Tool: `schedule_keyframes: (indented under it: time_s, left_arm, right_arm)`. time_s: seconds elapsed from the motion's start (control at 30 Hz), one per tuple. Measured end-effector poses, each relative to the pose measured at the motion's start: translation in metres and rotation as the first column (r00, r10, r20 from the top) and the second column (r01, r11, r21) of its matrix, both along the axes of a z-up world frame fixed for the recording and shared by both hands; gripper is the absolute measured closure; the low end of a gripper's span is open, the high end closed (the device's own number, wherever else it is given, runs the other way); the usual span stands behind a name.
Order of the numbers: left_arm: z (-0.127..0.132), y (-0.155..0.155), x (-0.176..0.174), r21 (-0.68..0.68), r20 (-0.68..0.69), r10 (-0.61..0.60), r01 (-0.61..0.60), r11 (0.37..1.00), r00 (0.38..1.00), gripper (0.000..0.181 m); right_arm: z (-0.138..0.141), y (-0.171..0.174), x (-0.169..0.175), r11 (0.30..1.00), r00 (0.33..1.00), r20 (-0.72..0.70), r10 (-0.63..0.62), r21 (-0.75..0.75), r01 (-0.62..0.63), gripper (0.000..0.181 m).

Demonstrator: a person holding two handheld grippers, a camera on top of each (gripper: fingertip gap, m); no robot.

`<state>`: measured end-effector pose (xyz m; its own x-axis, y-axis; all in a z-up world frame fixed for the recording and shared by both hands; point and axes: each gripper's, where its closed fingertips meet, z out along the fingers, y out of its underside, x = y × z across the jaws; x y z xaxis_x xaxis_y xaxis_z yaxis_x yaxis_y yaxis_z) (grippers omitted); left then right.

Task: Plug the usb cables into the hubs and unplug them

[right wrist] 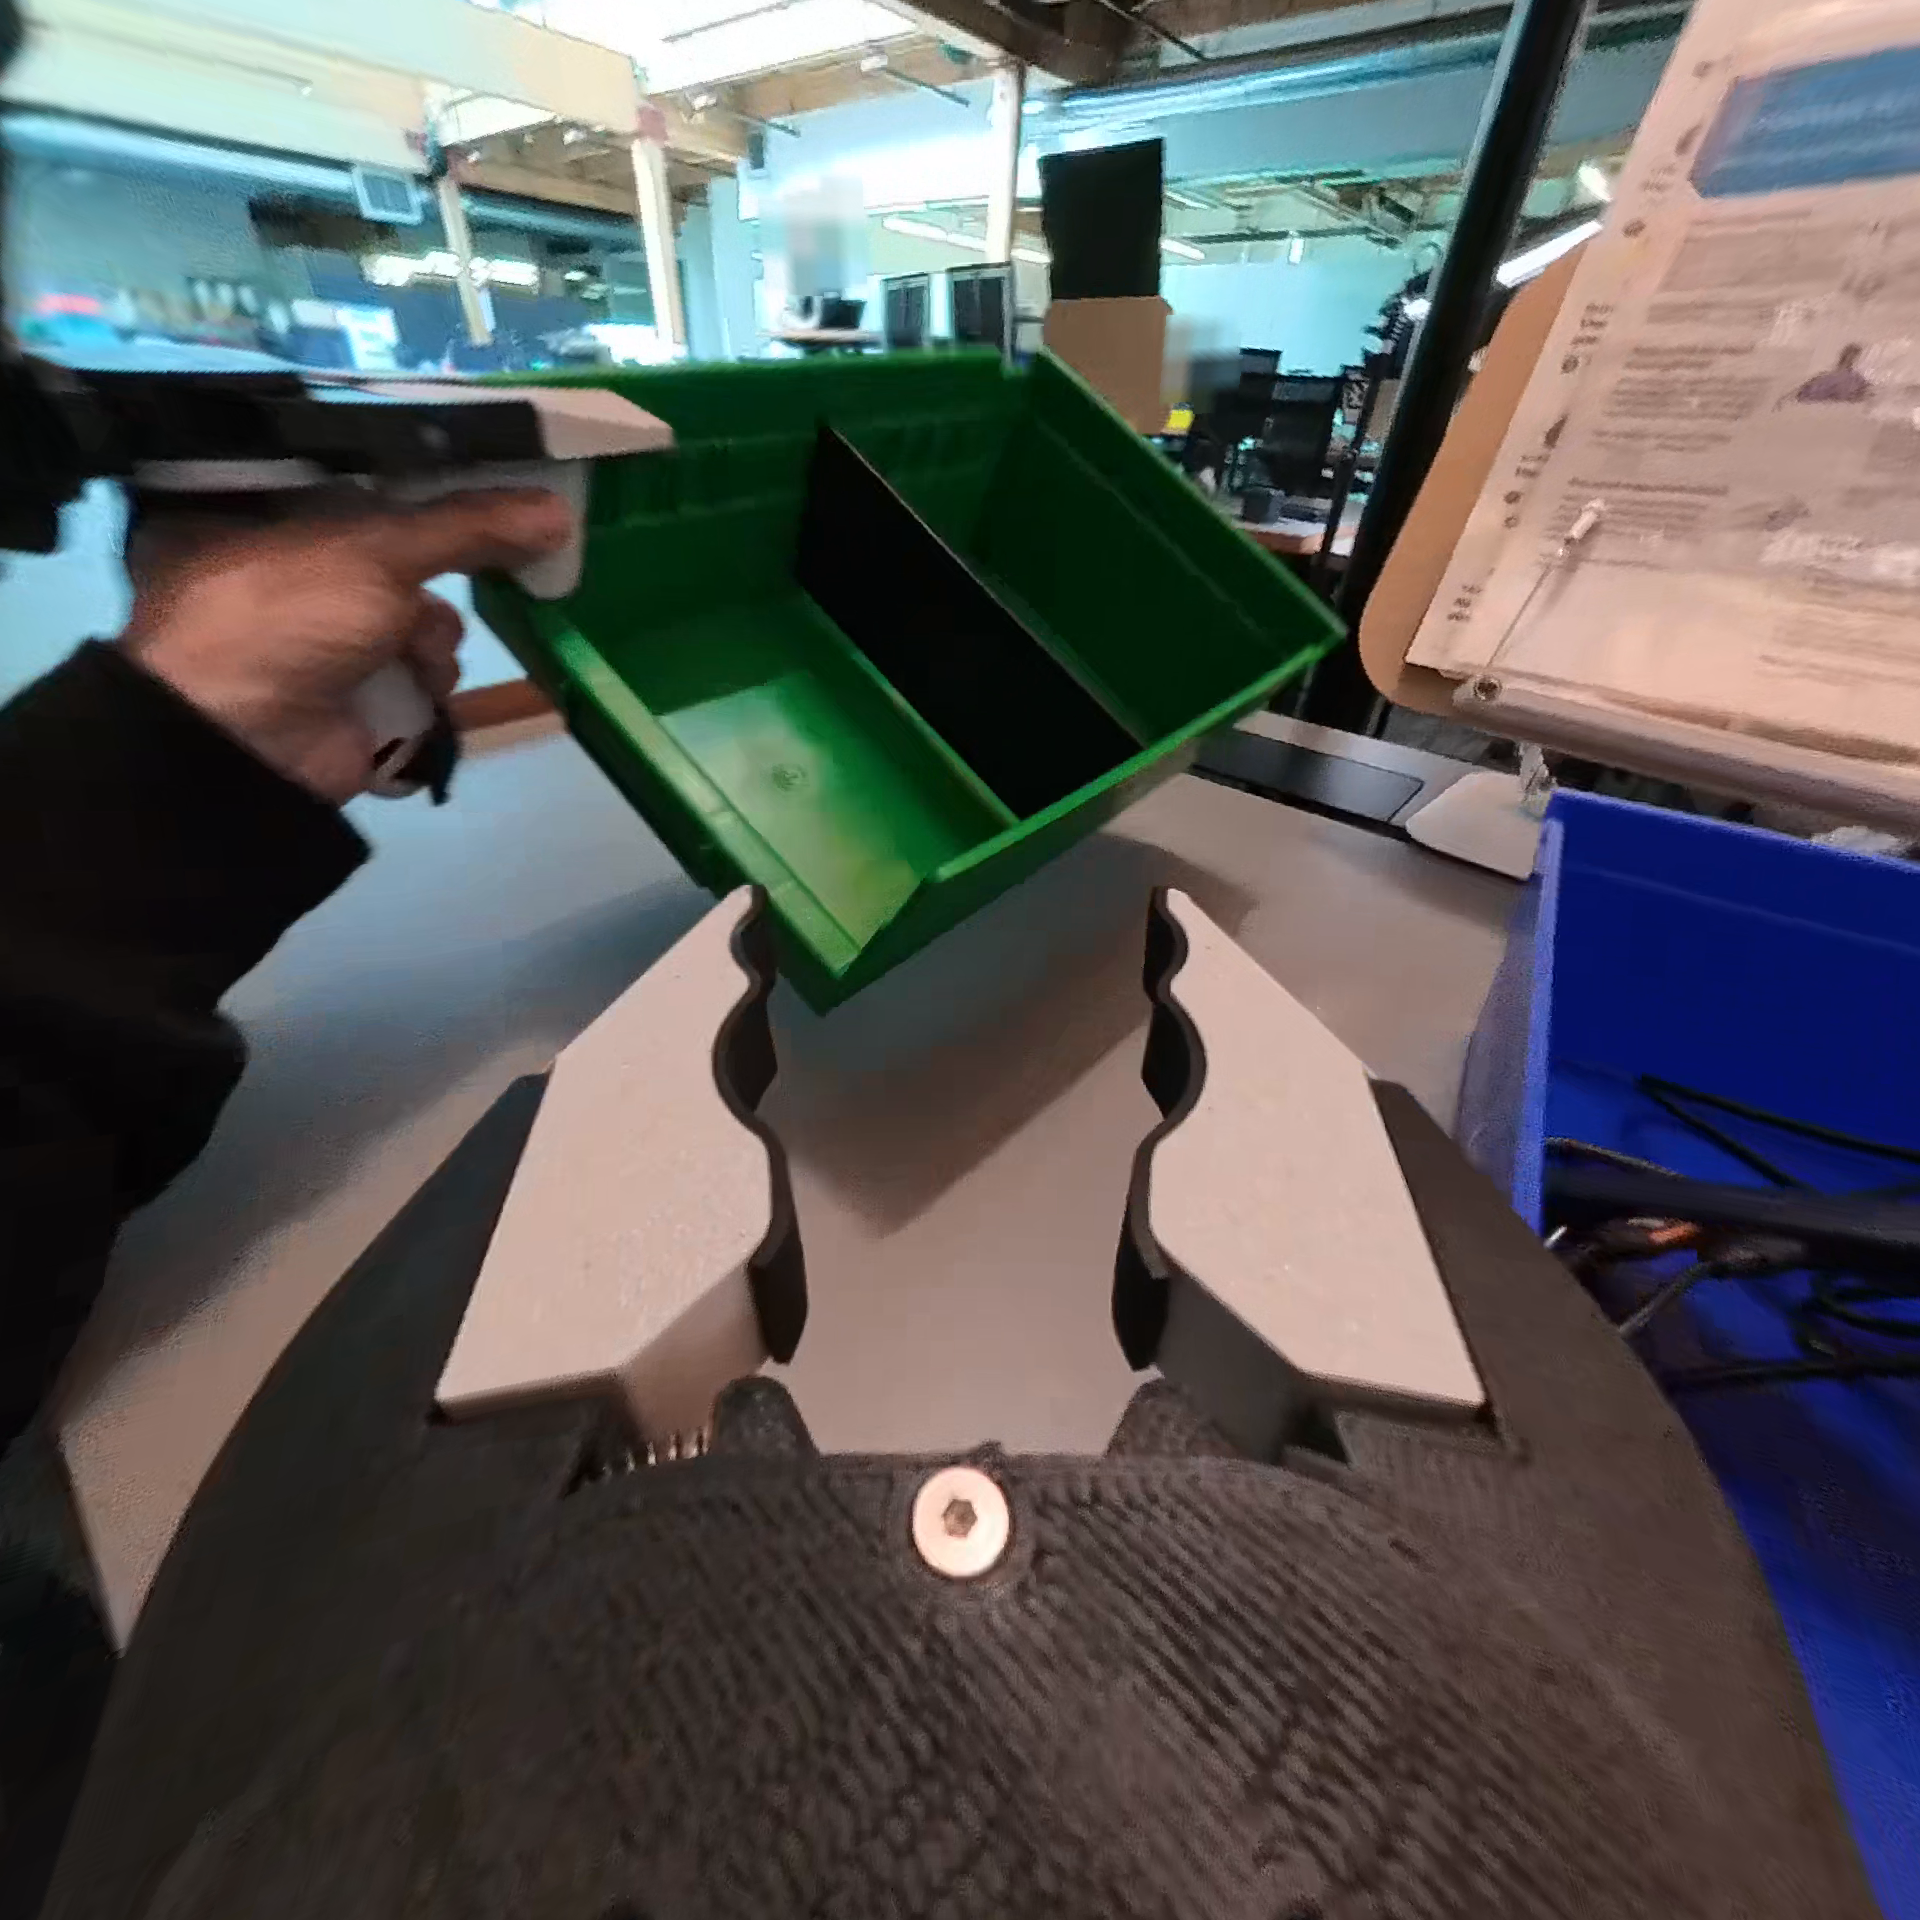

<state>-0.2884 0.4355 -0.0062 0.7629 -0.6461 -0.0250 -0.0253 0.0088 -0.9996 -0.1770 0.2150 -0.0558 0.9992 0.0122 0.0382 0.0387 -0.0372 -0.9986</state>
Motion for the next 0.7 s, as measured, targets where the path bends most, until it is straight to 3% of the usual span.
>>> schedule_keyframes:
  time_s: [0.07, 0.13, 0.2, 0.27, 0.33, 0.4, 0.53, 0.63, 0.7]
  left_arm:
    - [0.024, -0.017, 0.003, 0.085, 0.008, 0.01, -0.011, 0.996, 1.0, 0.179]
    - [0.045, -0.032, 0.004, 0.153, 0.045, 0.012, -0.019, 0.988, 0.999, 0.18]
    - [0.065, -0.048, 0.004, 0.217, 0.085, 0.006, -0.025, 0.976, 0.996, 0.18]
    - [0.082, -0.062, 0.001, 0.278, 0.124, 0.005, -0.04, 0.96, 0.992, 0.18]
    - [0.098, -0.075, -0.003, 0.343, 0.165, 0.005, -0.061, 0.937, 0.986, 0.18]
    - [0.111, -0.089, -0.005, 0.412, 0.2, -0.003, -0.082, 0.908, 0.98, 0.18]
    - [0.124, -0.11, -0.001, 0.505, 0.24, -0.042, -0.088, 0.858, 0.97, 0.18]
    - [0.121, -0.119, 0.014, 0.507, 0.236, -0.101, -0.034, 0.861, 0.966, 0.18]
    - [0.119, -0.124, 0.023, 0.535, 0.213, -0.092, -0.037, 0.844, 0.973, 0.18]
  right_arm:
    - [0.008, 0.011, -0.004, 1.0, 0.999, -0.042, 0.013, 0.012, -0.013, 0.113]
    - [0.025, 0.017, -0.009, 0.998, 0.999, -0.029, 0.013, 0.063, -0.012, 0.131]
    - [0.037, 0.024, -0.004, 0.993, 0.999, -0.045, -0.016, 0.119, 0.021, 0.132]
    - [0.037, 0.034, 0.006, 0.993, 0.982, -0.19, -0.014, 0.114, 0.037, 0.128]
    - [0.039, 0.042, 0.021, 0.989, 0.924, -0.383, -0.008, 0.134, 0.064, 0.131]
    - [0.041, 0.05, 0.03, 0.986, 0.883, -0.469, 0.002, 0.147, 0.075, 0.133]
    - [0.054, 0.062, 0.031, 0.98, 0.902, -0.432, -0.014, 0.174, 0.099, 0.139]
    - [0.059, 0.07, 0.038, 0.976, 0.885, -0.462, -0.056, 0.163, 0.147, 0.12]
    - [0.052, 0.074, 0.049, 0.976, 0.856, -0.511, -0.076, 0.137, 0.169, 0.133]
